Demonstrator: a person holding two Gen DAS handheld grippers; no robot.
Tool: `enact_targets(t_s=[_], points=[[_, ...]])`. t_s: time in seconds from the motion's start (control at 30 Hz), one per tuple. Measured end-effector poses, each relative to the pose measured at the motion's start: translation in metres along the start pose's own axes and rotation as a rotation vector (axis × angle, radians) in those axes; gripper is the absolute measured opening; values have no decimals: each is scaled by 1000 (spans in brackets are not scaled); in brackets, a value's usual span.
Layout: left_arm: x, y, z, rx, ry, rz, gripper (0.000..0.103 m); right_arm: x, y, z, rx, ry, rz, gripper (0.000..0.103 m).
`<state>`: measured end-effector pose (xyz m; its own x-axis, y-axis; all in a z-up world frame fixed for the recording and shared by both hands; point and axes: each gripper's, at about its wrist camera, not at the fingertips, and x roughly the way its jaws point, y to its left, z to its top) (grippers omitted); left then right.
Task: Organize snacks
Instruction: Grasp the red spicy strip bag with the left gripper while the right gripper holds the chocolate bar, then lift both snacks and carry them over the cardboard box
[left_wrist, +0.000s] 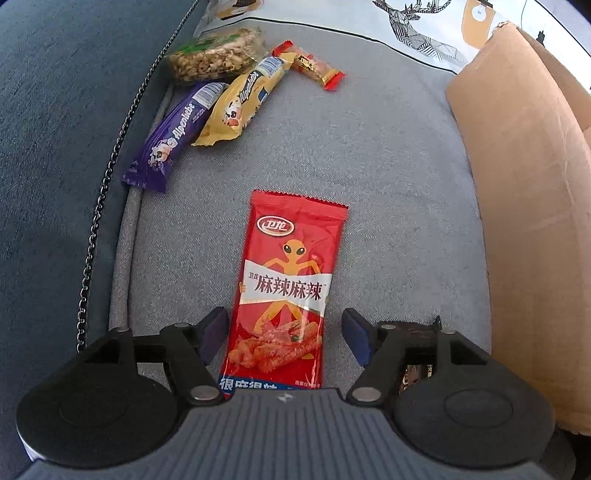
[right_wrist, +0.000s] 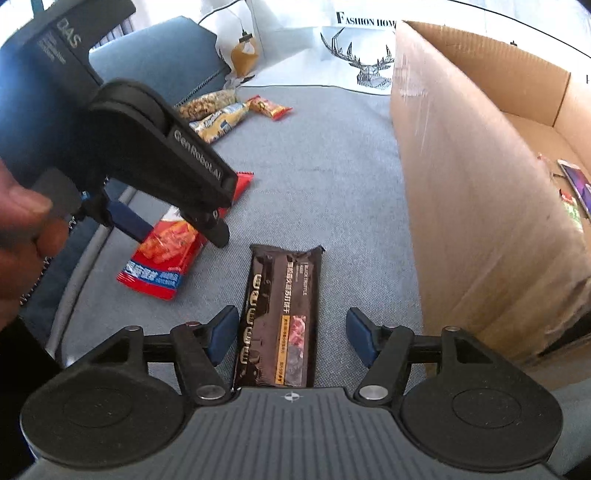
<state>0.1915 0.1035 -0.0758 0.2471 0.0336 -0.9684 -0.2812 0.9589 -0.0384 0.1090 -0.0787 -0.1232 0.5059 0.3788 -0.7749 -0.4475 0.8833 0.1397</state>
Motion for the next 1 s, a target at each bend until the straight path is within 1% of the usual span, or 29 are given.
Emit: enact_targets(t_s=[0.1, 0.2, 0.23, 0.27, 0.3, 0.33, 0.37, 0.4, 0.53, 0.6, 0.77, 0.93, 1.0], points=[[-1, 0, 1, 4, -5, 5, 72, 0, 4, 0, -28, -1, -13, 65], [0, -3, 1, 18, -10, 15, 72, 1, 6, 0, -34, -8, -24, 53], [1, -4, 1, 23, -12, 19, 72, 0, 7, -1, -38, -11, -29, 44], [1, -5, 2, 29, -13, 23, 71, -1, 7, -1, -41, -14, -34, 41], [2, -7, 3, 37, -16, 27, 70, -1, 7, -1, -39, -15, -31, 41], [2, -8, 3, 46, -20, 33, 66, -2, 6, -1, -37, -16, -28, 41], [2, -10, 3, 53, -29, 42, 61, -3, 5, -1, -39, -17, -27, 41], [1, -10, 3, 55, -39, 48, 53, -3, 6, -1, -42, -19, -27, 41], [-7, -9, 2, 45, -86, 39, 50, -11, 7, 0, -48, -43, -22, 41], [-14, -6, 2, 31, -122, 17, 50, -19, 8, 1, -51, -66, -17, 41], [-40, 3, -4, 6, -237, -104, 50, -47, 10, 6, -55, -137, 0, 41], [-72, 13, -18, -13, -411, -212, 50, -84, 11, 17, -40, -225, 13, 41], [-85, 13, -27, -5, -477, -238, 50, -99, 11, 24, -33, -264, 19, 41]])
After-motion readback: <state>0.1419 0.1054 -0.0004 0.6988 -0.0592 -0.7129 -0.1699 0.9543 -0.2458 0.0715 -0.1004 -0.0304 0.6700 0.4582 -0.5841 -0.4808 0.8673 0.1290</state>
